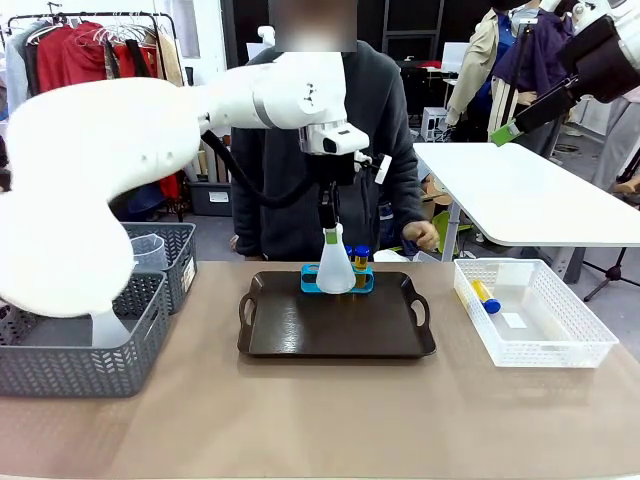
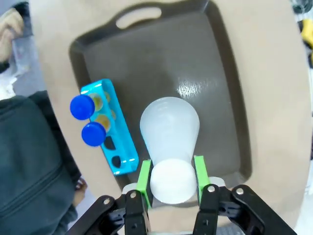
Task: Prepare the laboratory tools.
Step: Pick up one Small flask and place it on the Handle tray.
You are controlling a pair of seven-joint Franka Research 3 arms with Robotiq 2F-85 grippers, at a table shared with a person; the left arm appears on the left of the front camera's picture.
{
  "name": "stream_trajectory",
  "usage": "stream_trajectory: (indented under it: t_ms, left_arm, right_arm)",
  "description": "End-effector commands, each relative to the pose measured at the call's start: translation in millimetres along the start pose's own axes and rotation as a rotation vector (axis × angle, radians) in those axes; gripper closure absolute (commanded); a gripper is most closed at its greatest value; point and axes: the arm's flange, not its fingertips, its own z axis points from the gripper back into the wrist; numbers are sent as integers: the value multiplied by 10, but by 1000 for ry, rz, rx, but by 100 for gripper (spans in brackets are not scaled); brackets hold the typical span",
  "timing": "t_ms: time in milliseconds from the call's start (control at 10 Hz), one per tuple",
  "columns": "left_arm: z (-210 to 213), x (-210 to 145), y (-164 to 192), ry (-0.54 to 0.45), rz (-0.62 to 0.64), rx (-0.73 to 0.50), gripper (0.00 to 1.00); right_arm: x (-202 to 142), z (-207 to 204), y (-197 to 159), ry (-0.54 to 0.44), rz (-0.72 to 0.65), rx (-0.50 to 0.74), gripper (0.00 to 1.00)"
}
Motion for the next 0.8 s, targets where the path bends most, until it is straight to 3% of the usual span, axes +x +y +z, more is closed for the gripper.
stream_trajectory:
  t_ms: [0,300,700]
  left_arm:
    - [125,339,511,24,-48,-13,100]
    - [-95,626,607,-10,-22,-6,100]
    - [-431,711,621,21,-42,-28,100]
  right_arm:
    - [8,13,-6,-19,0,12,0]
    - [8,13,-6,-19,0,12,0]
    - [8,13,-6,-19,0,12,0]
